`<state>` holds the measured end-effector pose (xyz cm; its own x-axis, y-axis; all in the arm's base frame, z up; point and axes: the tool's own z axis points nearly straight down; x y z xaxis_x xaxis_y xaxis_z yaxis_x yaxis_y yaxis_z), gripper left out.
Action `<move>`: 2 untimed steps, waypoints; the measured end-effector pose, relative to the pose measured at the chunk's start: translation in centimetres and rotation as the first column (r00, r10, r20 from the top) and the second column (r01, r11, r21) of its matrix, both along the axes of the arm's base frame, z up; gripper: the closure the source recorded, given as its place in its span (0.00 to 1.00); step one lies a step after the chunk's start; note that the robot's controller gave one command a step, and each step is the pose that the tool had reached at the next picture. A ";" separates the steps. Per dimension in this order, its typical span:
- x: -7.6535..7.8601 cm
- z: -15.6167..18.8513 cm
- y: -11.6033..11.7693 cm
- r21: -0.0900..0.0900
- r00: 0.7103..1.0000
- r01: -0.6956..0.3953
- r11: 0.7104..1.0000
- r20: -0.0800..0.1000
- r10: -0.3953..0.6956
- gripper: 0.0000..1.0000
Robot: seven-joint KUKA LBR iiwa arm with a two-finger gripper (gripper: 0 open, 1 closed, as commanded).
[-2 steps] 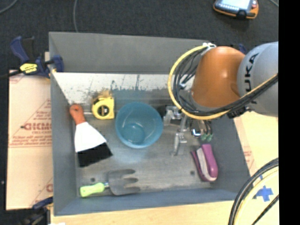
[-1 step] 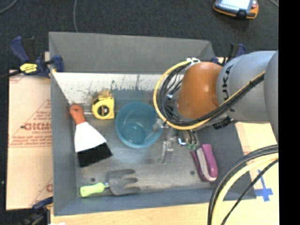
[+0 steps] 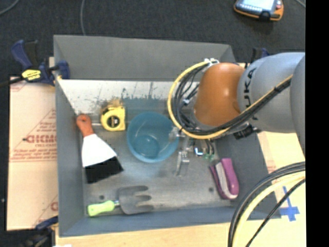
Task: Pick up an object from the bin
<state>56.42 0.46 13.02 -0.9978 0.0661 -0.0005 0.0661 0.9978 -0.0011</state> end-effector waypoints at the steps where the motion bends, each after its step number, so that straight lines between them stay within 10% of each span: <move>1: 0.1 -4.2 -1.8 -0.001 0.998 -0.063 0.998 0.005 0.063 0.00; 2: -0.2 -5.2 -0.4 -0.003 0.999 -0.032 0.999 0.005 0.032 0.00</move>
Offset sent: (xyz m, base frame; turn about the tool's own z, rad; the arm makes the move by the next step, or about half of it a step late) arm -0.0035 0.0481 -0.0602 0.0111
